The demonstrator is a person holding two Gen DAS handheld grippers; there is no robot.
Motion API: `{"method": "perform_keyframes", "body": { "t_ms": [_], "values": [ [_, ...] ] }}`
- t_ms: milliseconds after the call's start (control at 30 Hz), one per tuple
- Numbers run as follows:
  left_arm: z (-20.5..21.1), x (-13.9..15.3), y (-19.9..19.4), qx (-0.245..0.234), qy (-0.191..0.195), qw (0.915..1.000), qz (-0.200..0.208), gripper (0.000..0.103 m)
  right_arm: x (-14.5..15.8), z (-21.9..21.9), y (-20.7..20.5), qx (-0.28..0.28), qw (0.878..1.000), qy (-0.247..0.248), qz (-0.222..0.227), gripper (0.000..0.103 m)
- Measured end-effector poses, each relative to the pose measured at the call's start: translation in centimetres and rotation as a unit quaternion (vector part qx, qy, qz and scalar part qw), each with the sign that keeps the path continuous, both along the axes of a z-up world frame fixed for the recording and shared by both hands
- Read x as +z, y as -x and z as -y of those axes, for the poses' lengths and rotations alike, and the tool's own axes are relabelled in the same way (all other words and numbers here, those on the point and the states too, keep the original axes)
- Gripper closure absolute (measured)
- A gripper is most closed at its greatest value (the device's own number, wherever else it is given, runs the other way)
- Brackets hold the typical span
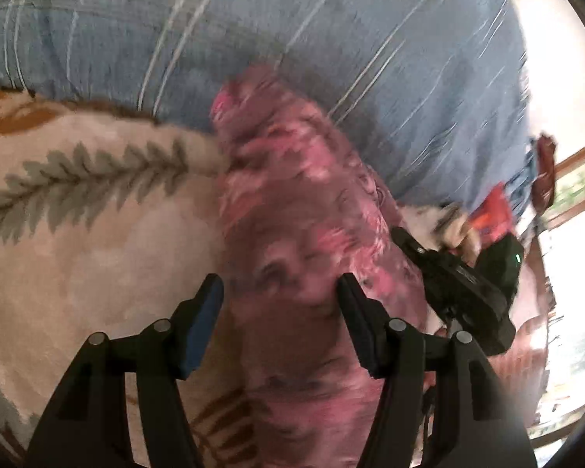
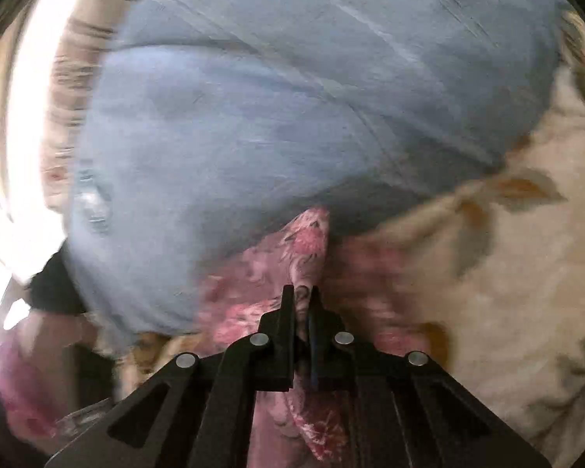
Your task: Fold small clothes
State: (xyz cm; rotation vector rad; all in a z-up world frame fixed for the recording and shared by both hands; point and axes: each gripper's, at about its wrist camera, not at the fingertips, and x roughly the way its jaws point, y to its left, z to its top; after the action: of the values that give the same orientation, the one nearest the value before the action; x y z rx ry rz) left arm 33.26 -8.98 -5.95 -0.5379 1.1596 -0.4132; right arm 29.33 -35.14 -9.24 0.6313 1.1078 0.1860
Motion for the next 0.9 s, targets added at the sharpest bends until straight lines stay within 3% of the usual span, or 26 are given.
{"method": "perform_keyframes", "body": {
  "t_ms": [67,233,333,367,433,533,600,667,767,900],
  "values": [
    [0.0,-0.2,0.3,-0.001,-0.001,1.0000,-0.005,0.044,-1.4,0.3,0.2,-0.001,1.000,0.005,-0.027,0.099],
    [-0.5,1.6,3.1,-0.030,0.012,0.9992,0.023,0.044,1.8,1.7,2.9,0.009,0.999,-0.029,0.014,0.089],
    [0.0,1.8,5.4,-0.045,0.005,0.9982,0.040,0.043,2.9,3.1,6.4,0.035,0.998,-0.043,0.021,0.068],
    [0.9,1.6,5.7,-0.048,-0.002,0.9980,0.042,0.043,2.9,3.4,7.7,0.041,0.998,-0.047,0.018,0.065],
    [2.3,1.1,7.0,-0.064,-0.026,0.9967,0.044,0.043,2.3,3.3,9.6,0.059,0.997,-0.053,0.007,0.066],
    [4.2,0.9,8.1,-0.079,-0.062,0.9939,0.046,0.044,3.5,2.2,9.9,0.095,0.995,0.007,0.034,0.096],
    [5.1,1.0,8.7,-0.083,-0.084,0.9915,0.054,0.044,5.2,2.1,10.3,0.090,0.994,0.005,0.069,0.096],
    [5.3,0.8,8.8,-0.079,-0.082,0.9925,0.044,0.044,5.7,2.4,10.4,0.070,0.995,0.010,0.074,0.097],
    [4.6,0.8,9.2,-0.072,-0.073,0.9942,0.031,0.045,3.5,1.9,9.9,0.080,0.995,0.050,0.015,0.095],
    [3.2,1.3,10.4,-0.067,-0.072,0.9944,0.038,0.045,5.0,3.3,12.8,0.064,0.997,-0.006,0.044,0.086]
  ]
}}
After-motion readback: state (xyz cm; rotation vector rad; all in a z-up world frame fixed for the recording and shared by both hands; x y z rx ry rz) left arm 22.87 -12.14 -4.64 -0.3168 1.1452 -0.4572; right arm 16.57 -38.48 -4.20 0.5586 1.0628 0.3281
